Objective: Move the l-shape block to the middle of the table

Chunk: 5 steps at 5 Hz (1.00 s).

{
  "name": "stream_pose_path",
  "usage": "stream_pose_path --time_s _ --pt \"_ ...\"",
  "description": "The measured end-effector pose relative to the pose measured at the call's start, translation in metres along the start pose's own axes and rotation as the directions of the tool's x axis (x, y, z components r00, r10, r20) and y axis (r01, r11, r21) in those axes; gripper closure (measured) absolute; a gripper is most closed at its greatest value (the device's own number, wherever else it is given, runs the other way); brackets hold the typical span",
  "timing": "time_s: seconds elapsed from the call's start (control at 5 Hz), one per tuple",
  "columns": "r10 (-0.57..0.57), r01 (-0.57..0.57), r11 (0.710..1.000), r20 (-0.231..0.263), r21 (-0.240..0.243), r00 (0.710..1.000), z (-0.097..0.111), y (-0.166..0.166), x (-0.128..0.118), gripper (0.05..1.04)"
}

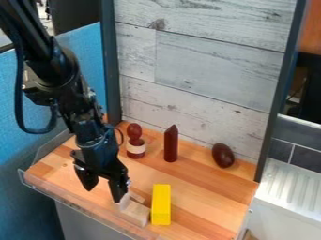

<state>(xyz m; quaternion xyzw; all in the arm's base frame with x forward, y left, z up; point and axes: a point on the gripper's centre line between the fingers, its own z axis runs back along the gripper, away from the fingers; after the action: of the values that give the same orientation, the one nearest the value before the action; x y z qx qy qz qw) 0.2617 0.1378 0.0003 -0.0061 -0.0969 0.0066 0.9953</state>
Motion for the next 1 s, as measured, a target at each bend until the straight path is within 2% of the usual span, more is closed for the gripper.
stream_pose_path --time_s 0.4,0.8,1.0 --pt "-0.024 0.024 1.0 -0.014 -0.007 1.0 -0.015 -0.011 0.001 0.083" --pt "-0.023 0.024 1.0 -0.009 0.006 1.0 -0.029 -0.013 0.006 0.083" --pt "-0.021 0.022 1.0 -0.015 0.008 1.0 -0.035 -0.014 0.011 0.118"
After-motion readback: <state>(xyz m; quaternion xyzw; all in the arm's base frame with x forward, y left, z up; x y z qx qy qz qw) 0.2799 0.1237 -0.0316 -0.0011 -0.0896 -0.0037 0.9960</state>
